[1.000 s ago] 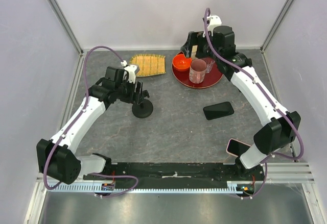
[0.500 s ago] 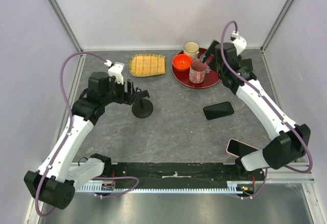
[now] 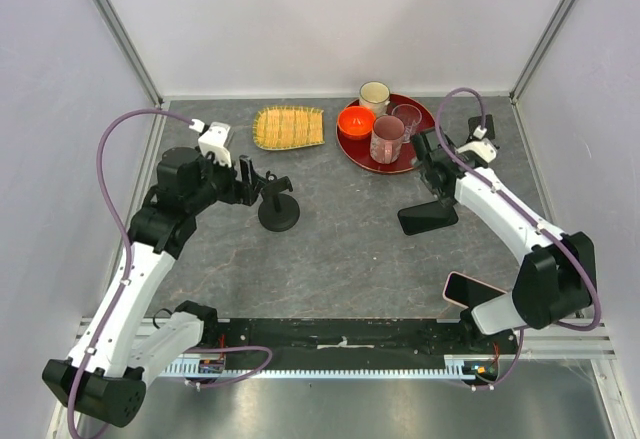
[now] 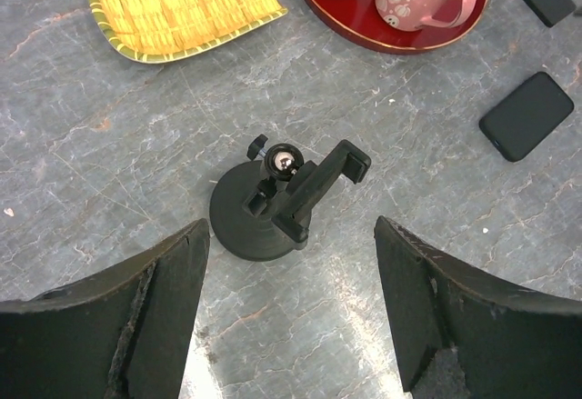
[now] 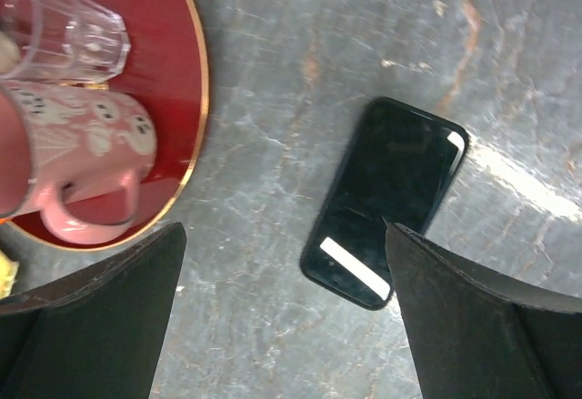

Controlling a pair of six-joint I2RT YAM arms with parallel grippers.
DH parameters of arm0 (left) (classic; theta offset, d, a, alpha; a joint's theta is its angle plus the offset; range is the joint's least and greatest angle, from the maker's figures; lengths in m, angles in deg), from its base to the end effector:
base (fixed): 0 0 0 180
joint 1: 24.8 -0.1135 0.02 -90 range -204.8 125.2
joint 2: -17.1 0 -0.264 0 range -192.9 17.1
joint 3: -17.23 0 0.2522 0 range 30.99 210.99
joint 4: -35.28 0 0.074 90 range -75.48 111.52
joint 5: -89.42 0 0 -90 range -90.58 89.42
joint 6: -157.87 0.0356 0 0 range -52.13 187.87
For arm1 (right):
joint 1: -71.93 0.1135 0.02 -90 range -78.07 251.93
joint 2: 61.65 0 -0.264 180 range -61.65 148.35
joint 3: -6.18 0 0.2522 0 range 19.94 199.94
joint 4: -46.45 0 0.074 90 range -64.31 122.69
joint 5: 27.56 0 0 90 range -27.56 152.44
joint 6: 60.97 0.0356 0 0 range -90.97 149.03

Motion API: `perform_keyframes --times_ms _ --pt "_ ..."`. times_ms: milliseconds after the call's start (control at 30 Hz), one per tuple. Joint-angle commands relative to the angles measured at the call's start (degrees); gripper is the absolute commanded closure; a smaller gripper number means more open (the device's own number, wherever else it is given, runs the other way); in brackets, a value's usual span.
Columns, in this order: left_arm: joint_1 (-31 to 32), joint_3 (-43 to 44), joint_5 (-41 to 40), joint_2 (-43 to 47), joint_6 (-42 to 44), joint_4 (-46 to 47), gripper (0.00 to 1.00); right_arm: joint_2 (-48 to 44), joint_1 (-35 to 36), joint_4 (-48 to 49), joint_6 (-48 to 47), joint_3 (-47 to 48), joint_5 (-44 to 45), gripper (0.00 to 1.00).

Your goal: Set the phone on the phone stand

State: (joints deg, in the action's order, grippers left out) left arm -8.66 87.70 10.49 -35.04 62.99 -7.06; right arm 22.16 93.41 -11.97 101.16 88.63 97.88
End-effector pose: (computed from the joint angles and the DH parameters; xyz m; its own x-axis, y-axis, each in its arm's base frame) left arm 0.1872 -0.0613 0.3569 -0.4270 0.0367 -0.9035 0.4064 0.9003 -0.1556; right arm 0.2825 0.0890 0.2810 -0.2722 0.7262 -0.6313 0.7571 0.5666 0.3253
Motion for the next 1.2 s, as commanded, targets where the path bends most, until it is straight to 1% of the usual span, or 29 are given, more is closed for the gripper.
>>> perform_keyframes --times_ms 0,100,167,200,333,433,700,800,933,1167 --pt "-0.2 -0.1 0.4 2.3 -1.6 2.7 0.2 -3.9 -0.4 -1.9 7.5 -6.3 -0.3 0.02" --pt "-0.2 0.1 0.5 2.7 -2.1 2.9 0.2 -4.4 -1.3 -1.0 9.3 -10.7 -1.3 0.02" --pt "-0.2 -0.3 0.4 2.9 -2.3 3.3 0.2 -3.5 -3.3 1.2 6.9 -11.6 -4.7 0.02" --pt "-0.2 -0.5 0.4 2.9 -2.3 3.4 0.2 -3.0 -4.2 1.2 6.4 -11.4 -5.3 0.02" --pt "-0.3 -0.1 0.3 2.1 -2.4 3.2 0.2 -1.2 -4.4 1.9 5.6 -11.1 -7.2 0.02" --pt "-0.4 0.0 0.4 2.6 -2.6 3.1 0.2 -0.1 -4.5 4.7 6.0 -12.9 -9.1 0.02" --pt "-0.8 -0.1 -0.3 2.6 -2.6 3.1 0.21 6.4 -4.6 4.6 5.9 -11.2 -14.8 0.02" --pt "-0.8 -0.2 0.2 2.8 -2.8 3.3 0.21 8.8 -4.6 5.4 6.1 -10.6 -16.1 0.02" --pt "-0.8 -0.5 -1.3 3.1 -2.6 3.5 0.21 11.2 -4.6 5.6 7.0 -10.2 -16.7 0.02" --pt "-0.8 -0.4 0.0 2.6 -2.8 3.4 0.21 11.6 -5.5 6.9 10.5 -13.5 -17.0 0.03"
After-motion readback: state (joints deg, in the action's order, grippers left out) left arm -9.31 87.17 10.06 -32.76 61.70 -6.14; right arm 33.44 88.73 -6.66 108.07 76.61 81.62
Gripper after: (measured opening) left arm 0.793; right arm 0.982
